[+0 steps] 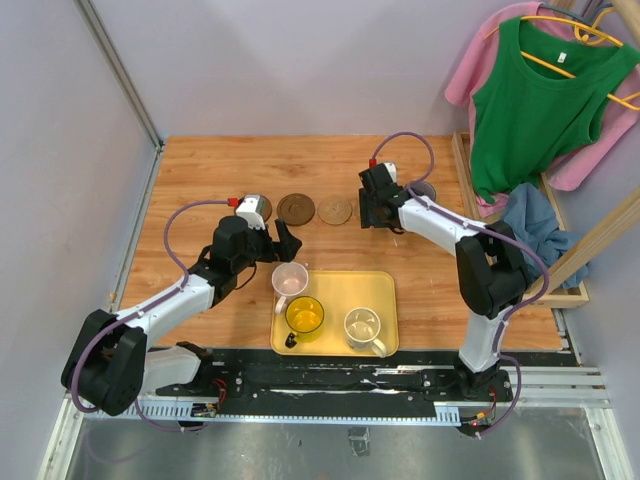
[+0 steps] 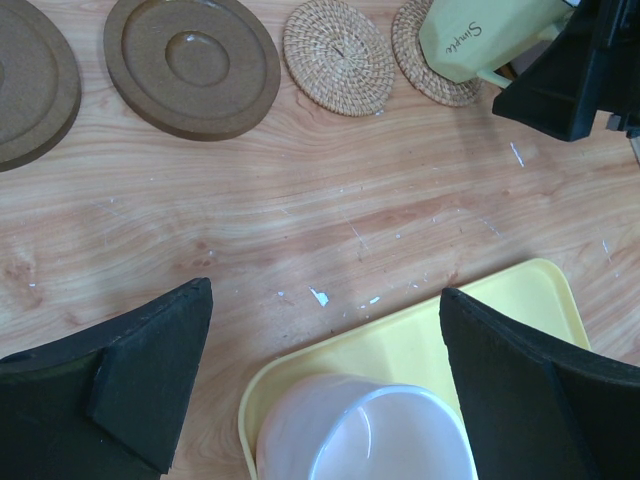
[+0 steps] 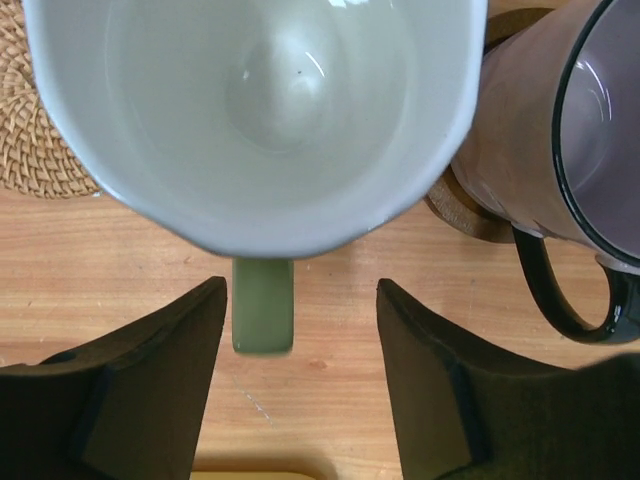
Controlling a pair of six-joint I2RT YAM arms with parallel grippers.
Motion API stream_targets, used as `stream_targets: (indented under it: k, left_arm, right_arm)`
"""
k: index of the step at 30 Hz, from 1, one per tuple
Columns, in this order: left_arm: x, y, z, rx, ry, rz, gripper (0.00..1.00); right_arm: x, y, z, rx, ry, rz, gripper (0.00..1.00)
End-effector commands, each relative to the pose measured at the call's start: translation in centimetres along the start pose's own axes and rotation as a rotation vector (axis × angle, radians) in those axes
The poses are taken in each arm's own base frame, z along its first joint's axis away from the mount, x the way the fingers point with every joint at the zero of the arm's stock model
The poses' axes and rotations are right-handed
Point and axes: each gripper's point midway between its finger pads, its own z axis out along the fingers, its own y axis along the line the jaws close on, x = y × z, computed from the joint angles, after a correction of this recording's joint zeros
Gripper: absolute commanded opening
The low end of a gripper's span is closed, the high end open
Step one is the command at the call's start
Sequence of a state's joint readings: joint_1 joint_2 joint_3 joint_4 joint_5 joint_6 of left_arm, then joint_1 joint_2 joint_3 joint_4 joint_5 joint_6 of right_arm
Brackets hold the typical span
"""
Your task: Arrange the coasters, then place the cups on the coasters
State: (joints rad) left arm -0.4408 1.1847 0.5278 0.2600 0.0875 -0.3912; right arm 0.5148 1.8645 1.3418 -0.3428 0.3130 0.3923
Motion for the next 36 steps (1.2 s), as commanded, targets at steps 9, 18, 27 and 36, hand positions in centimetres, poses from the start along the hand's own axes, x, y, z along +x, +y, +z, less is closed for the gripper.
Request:
stream_targets:
  k: [9,18,27,36]
  left_arm:
    - [-2.0,-0.8,-0.7,0.012,-0.062,0.019,1.0]
    - [-2.1,-0.8,-1.5,0.011,-0.068,0.038,1.0]
    - [-2.2,-0.5,-2.3,-0.008,-0.077,0.047,1.0]
    - [-2.3,-1.0,-2.6,0.014,-0.081,0.017,1.0]
  right_arm:
    - [1.7,-0.7,-7.6,-0.133,-0.033,-0.043,0.98]
    - [6.5,-1.5,-15.0,-0.341,-0.054,-0.05,0.99]
    - [12.7,-0.8,-20.8,-0.477,-0.056,-0.09,0.99]
    - [18.3,0.1,-22.0,-0.443,0.03,-0.279,0.99]
